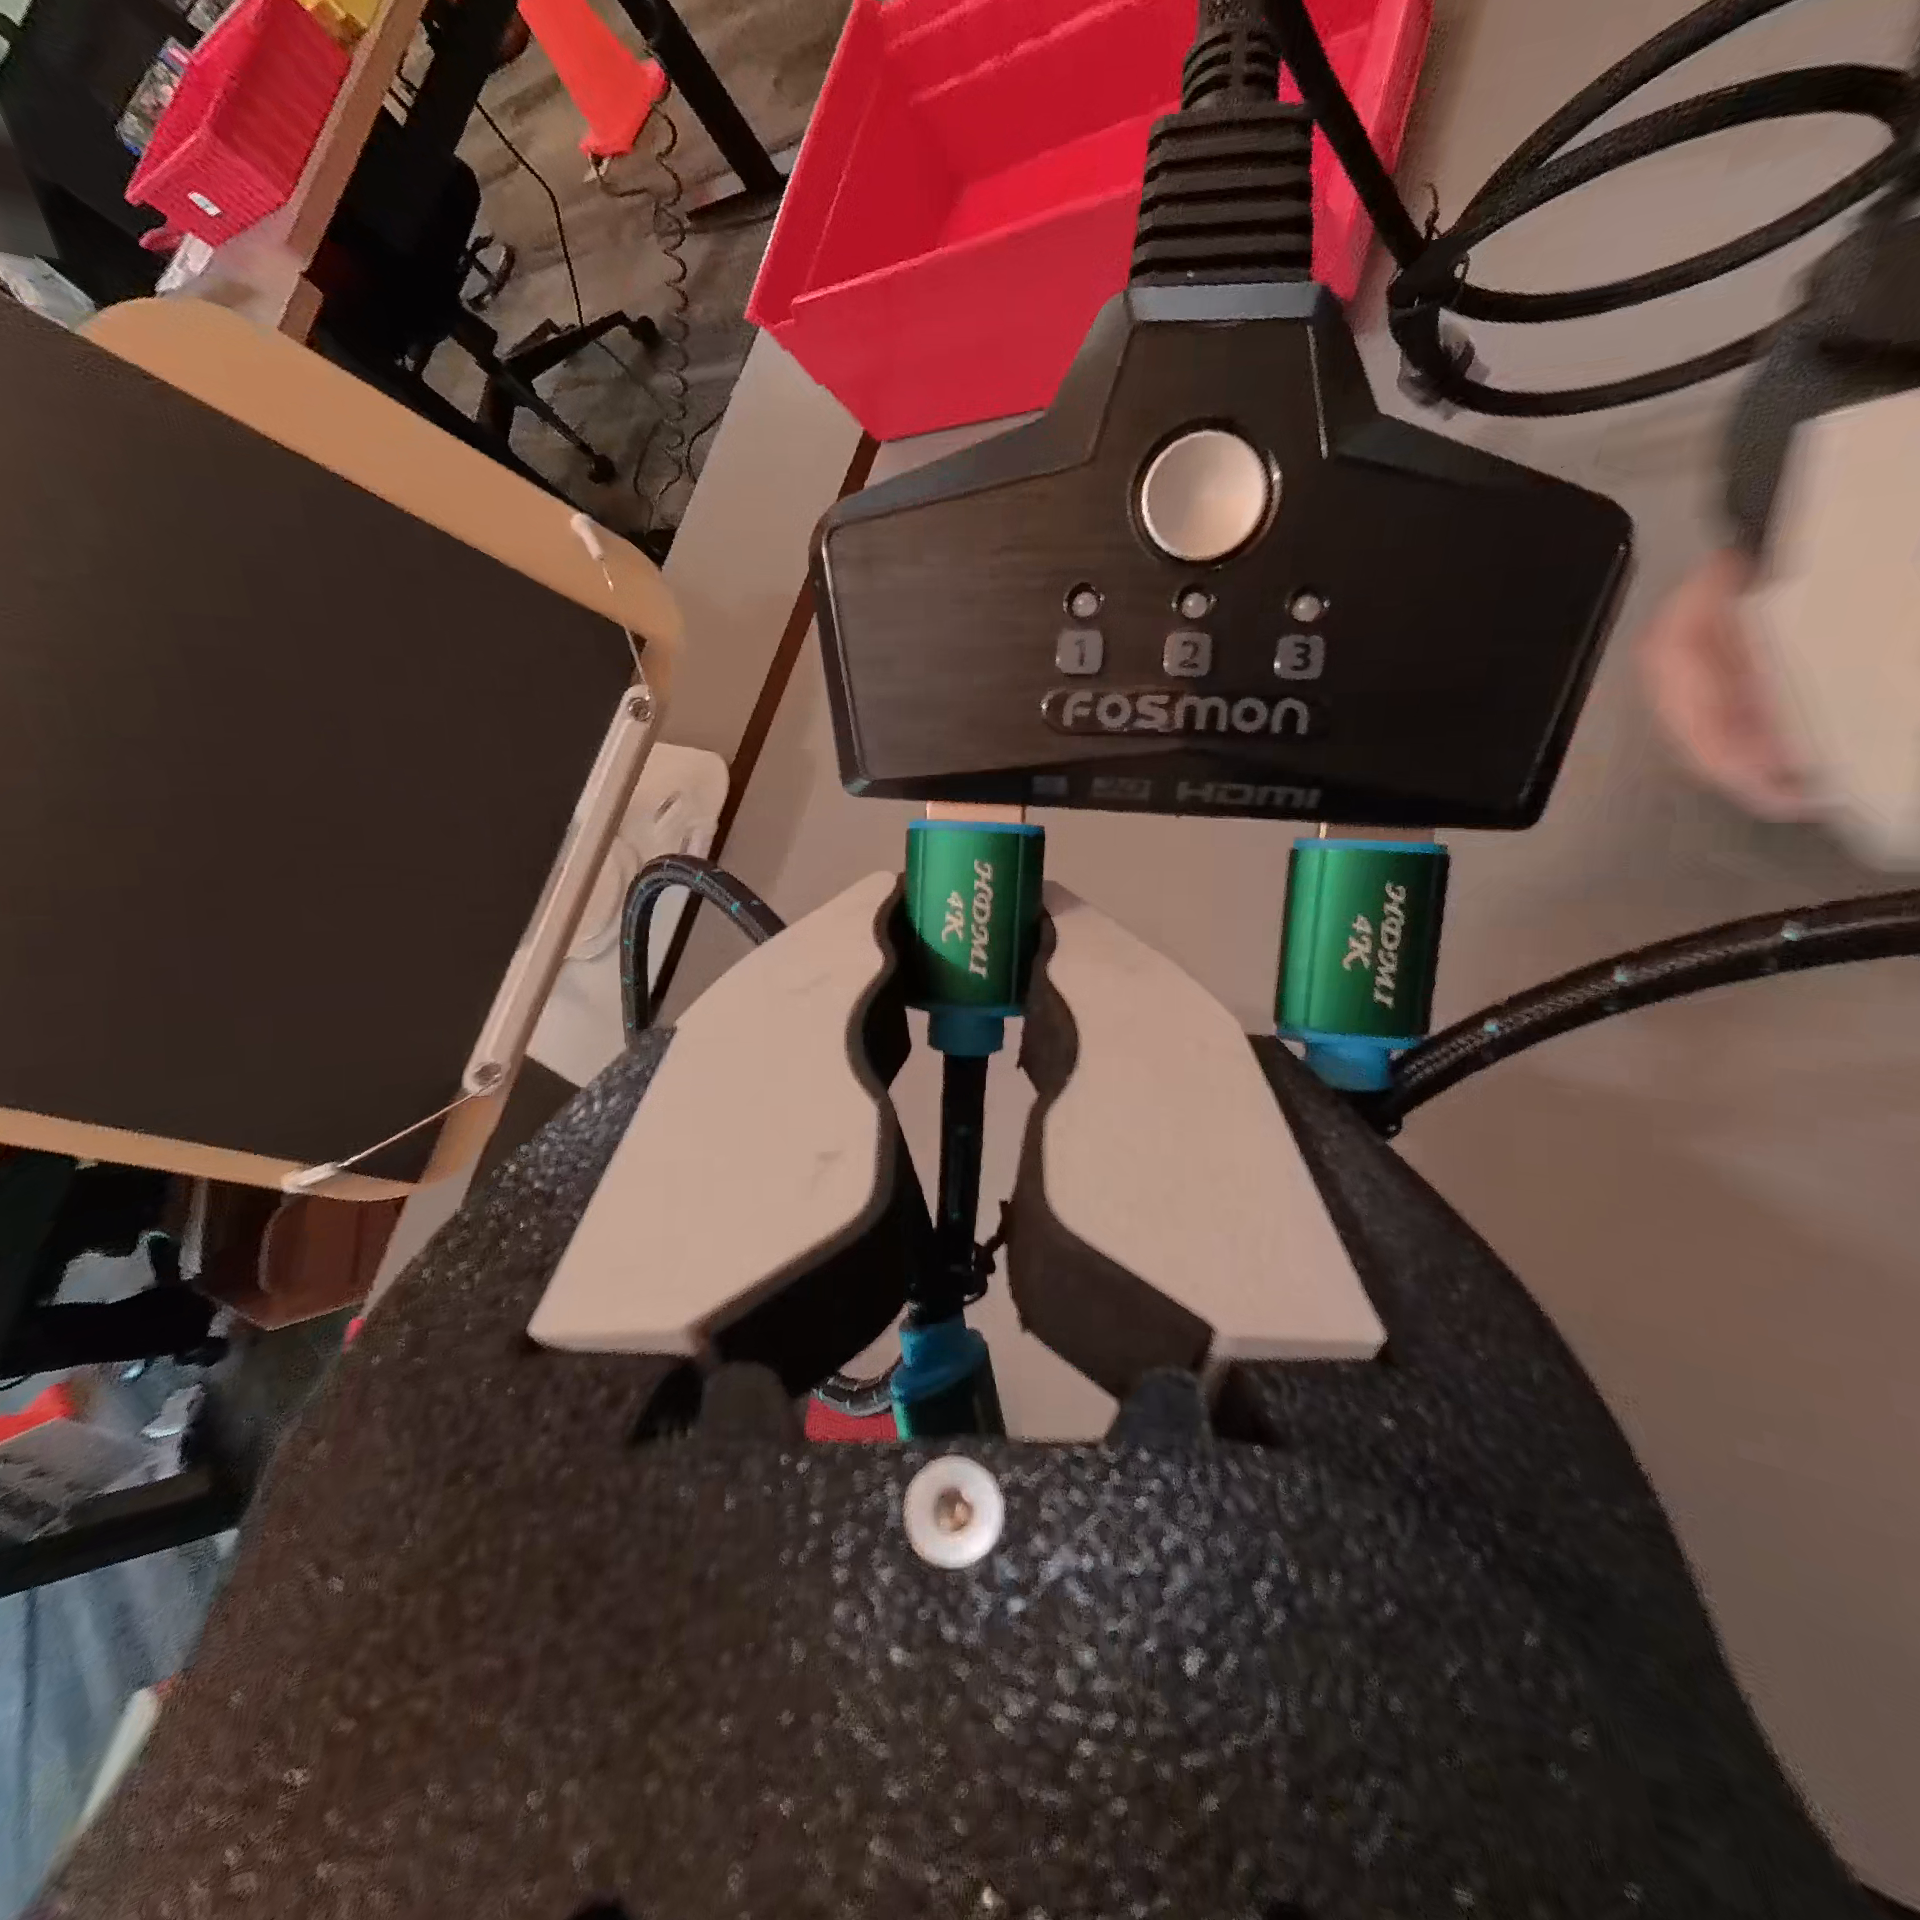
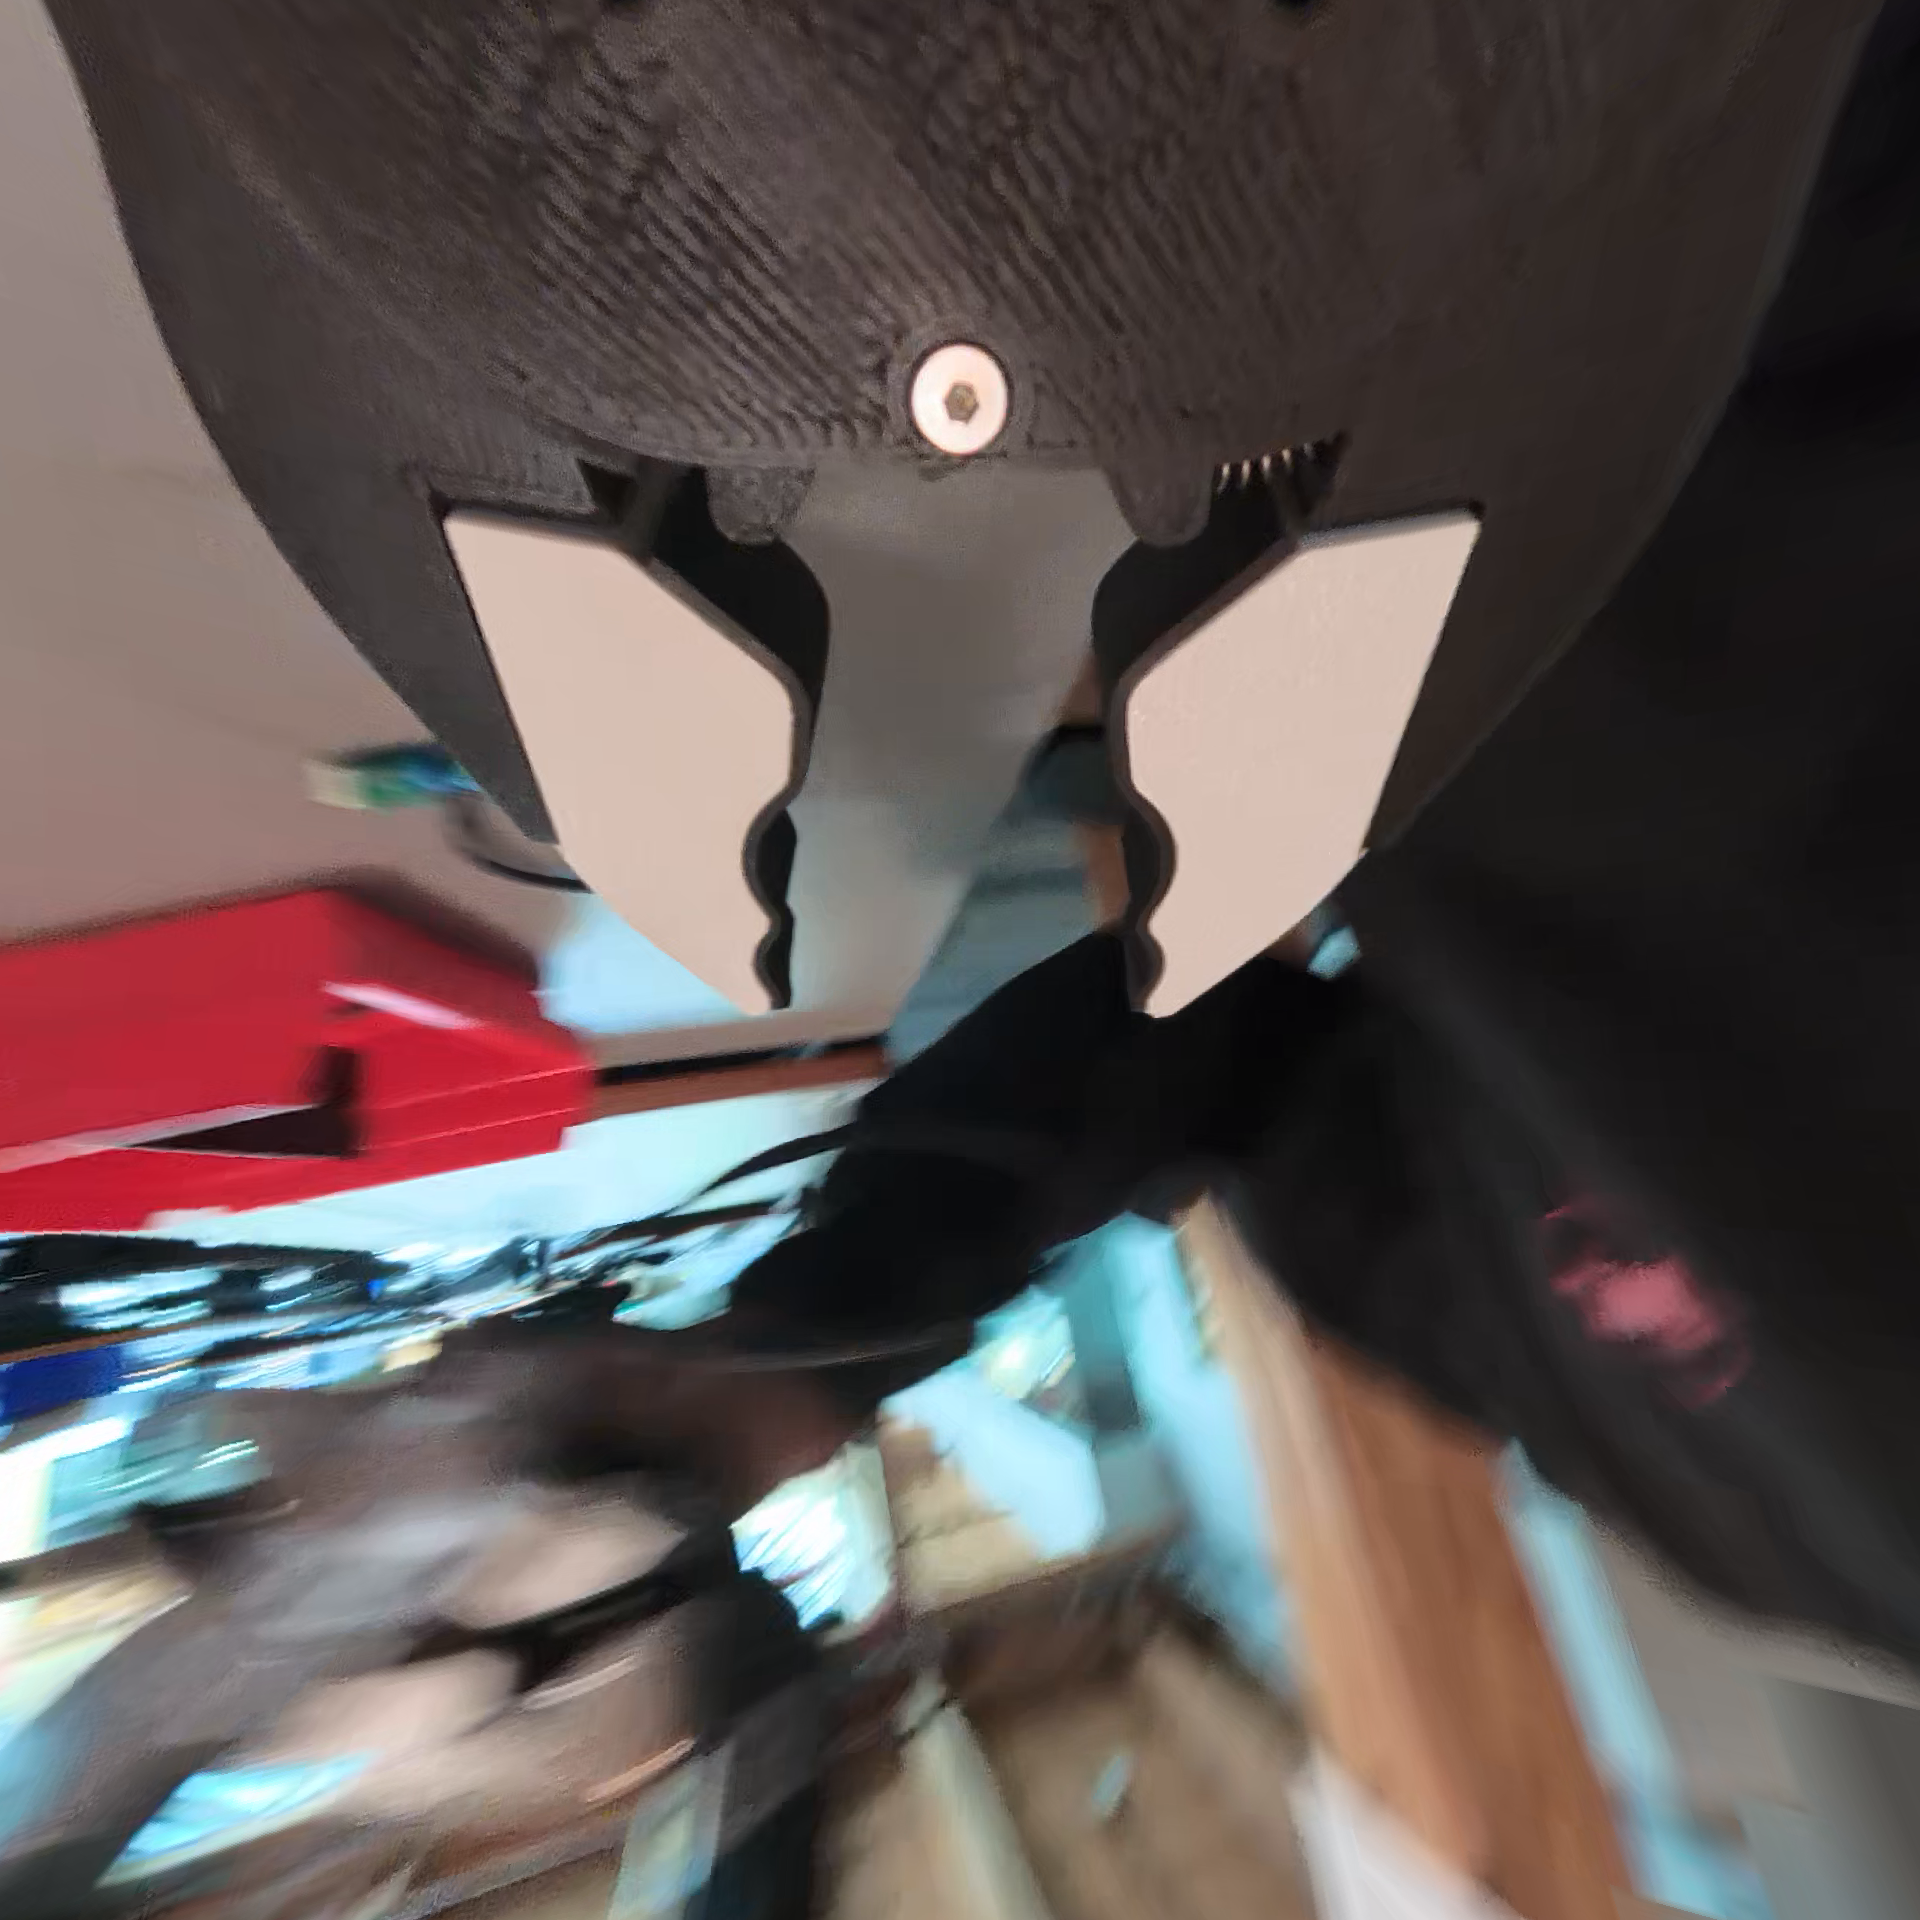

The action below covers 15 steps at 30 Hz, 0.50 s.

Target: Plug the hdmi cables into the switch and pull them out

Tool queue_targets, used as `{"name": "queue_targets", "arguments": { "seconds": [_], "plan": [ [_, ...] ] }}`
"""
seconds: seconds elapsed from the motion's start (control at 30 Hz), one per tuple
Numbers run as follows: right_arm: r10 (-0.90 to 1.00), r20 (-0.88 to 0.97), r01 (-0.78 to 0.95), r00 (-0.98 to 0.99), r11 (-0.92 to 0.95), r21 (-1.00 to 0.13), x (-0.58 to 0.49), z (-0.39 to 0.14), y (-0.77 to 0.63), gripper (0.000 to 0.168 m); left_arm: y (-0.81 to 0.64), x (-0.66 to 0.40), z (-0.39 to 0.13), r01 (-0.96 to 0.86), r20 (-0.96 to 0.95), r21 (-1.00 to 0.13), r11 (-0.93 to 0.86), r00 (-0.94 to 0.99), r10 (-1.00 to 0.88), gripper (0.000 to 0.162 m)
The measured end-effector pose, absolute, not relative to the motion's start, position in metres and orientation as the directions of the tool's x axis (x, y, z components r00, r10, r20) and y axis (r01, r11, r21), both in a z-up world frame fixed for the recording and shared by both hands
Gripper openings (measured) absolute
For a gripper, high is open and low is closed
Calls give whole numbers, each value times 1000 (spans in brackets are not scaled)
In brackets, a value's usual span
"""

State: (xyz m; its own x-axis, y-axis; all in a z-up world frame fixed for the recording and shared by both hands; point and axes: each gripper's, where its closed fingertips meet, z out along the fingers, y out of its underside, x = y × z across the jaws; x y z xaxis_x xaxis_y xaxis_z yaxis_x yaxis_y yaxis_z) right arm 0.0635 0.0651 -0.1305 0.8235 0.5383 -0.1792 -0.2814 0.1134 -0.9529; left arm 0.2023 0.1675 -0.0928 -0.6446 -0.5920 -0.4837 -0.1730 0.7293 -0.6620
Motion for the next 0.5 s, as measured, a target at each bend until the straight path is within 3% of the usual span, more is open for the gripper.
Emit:
{"name": "queue_targets", "arguments": {
  "seconds": [0.1,0.13,0.23,0.33,0.5],
  "plan": [
    [601,31,-63,798,134,-989,13,-99,48,56,178,202,-93,-168,-504,-612,773,-670,-545,17],
    [531,124,62,838,132,-989,17,-88,49,55,179,202,-93,-167,-505,-603,780,-677,-535,17],
    [63,470,470,881,17,-883,104,-50,42,47,173,200,-93,-155,-485,-601,784,-708,-513,17],
    [-67,552,546,831,-88,-833,165,-24,23,37,163,199,-93,-131,-492,-583,802,-728,-477,17],
    [123,598,611,792,-191,-768,190,-47,38,37,139,202,-92,-79,-480,-565,822,-778,-404,17]
  ]
}}
